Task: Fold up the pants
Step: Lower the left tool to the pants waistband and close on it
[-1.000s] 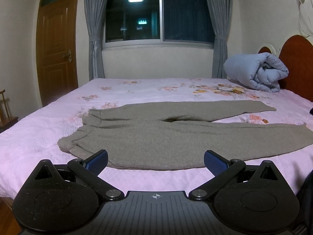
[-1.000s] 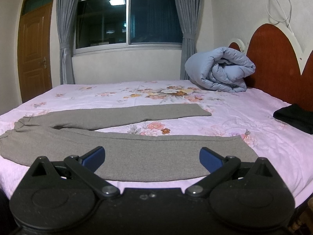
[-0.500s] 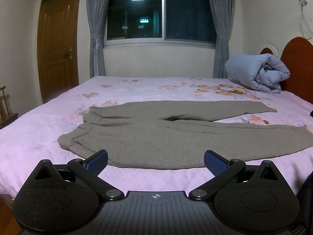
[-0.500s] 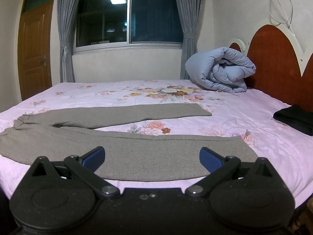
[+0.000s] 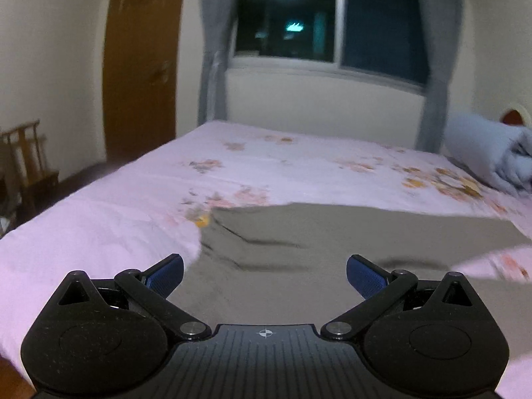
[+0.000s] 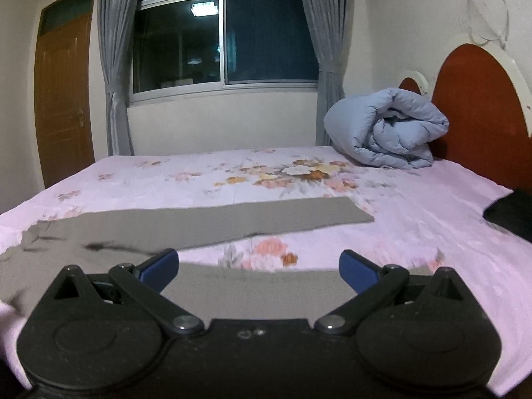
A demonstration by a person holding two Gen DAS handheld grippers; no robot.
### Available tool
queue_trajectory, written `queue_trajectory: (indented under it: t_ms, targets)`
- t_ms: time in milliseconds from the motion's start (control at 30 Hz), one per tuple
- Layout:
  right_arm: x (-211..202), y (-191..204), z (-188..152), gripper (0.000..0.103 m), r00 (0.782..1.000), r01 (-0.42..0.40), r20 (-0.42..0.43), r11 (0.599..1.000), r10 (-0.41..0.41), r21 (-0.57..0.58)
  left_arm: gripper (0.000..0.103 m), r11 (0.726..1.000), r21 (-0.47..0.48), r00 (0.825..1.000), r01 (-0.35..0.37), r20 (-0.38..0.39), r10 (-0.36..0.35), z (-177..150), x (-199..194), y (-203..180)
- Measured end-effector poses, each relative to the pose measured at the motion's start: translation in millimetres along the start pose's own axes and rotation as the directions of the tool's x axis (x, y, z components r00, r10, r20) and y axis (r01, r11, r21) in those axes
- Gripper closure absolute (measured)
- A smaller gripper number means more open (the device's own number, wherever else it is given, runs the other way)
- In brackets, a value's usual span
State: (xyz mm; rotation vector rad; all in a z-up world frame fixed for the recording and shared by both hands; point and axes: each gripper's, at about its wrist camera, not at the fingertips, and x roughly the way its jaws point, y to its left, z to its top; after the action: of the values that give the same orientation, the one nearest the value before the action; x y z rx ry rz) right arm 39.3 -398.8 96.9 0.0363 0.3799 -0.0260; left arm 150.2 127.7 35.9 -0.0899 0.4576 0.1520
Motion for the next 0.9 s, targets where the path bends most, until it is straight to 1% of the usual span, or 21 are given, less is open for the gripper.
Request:
queue_trajectory:
  t_ms: [100, 133, 233, 300, 367, 467, 533, 633, 700, 733, 833, 867, 900]
  targets:
    - [24, 4, 17, 0.006, 1.000, -0.012, -0.004, 1.000, 0.012, -0.006, 0.000, 1.000, 0.024, 0.998, 0.016, -0.060, -0.015, 29, 50, 24]
    - [33, 6, 22, 0.006, 1.000, -0.015, -0.005, 1.000, 0.014, -0.009, 0.000, 0.999, 0.037, 0.997, 0.004, -0.081, -0.001, 36, 68, 30]
    - [58, 15, 34, 0.006, 1.000, -0.021, -0.011, 1.000, 0.021, -0.010, 0.000, 0.999, 0.037, 0.988, 0.031, -0.152, -0.025, 48, 118, 47]
    - [74, 22, 40, 0.006, 1.000, -0.018, -0.018, 1.000, 0.018, -0.016, 0.000, 0.999, 0.020, 0.981, 0.050, -0.188, -0.046, 51, 154, 58]
    - [90, 32, 40, 0.006, 0.999, -0.014, -0.029, 1.000, 0.014, -0.022, 0.000, 0.995, -0.011, 0.973, 0.096, -0.209, -0.096, 51, 186, 66]
    - [113, 46, 33, 0.006, 0.998, -0.022, -0.063, 0.999, 0.020, -0.028, 0.000, 0.991, -0.055, 0.963, 0.124, -0.234, -0.134, 51, 235, 74]
    - [129, 56, 30, 0.006, 0.996, -0.027, -0.086, 0.999, 0.024, -0.041, 0.000, 0.988, -0.054, 0.955, 0.142, -0.255, -0.151, 49, 267, 76]
    - [152, 69, 27, 0.006, 0.994, -0.020, -0.109, 0.997, 0.012, -0.073, 0.000, 0.984, -0.048, 0.932, 0.170, -0.317, -0.177, 40, 314, 78]
    - [164, 75, 27, 0.006, 0.994, -0.011, -0.114, 0.995, -0.001, -0.098, 0.002, 0.983, -0.035, 0.920, 0.179, -0.347, -0.180, 34, 333, 84]
    - [168, 78, 27, 0.006, 0.993, -0.008, -0.116, 0.994, -0.005, -0.112, 0.002, 0.982, -0.033, 0.917, 0.188, -0.351, -0.188, 31, 342, 86]
    - [180, 85, 24, 0.006, 0.992, -0.013, -0.127, 0.991, -0.004, -0.133, 0.006, 0.972, -0.062, 0.914, 0.226, -0.332, -0.234, 31, 356, 93]
    - [183, 86, 22, 0.006, 0.991, -0.014, -0.131, 0.991, -0.003, -0.132, 0.009, 0.970, -0.054, 0.914, 0.237, -0.325, -0.242, 31, 360, 94]
    - [185, 86, 21, 0.006, 0.991, -0.016, -0.133, 0.992, -0.001, -0.127, 0.010, 0.967, -0.045, 0.913, 0.249, -0.322, -0.250, 32, 364, 96]
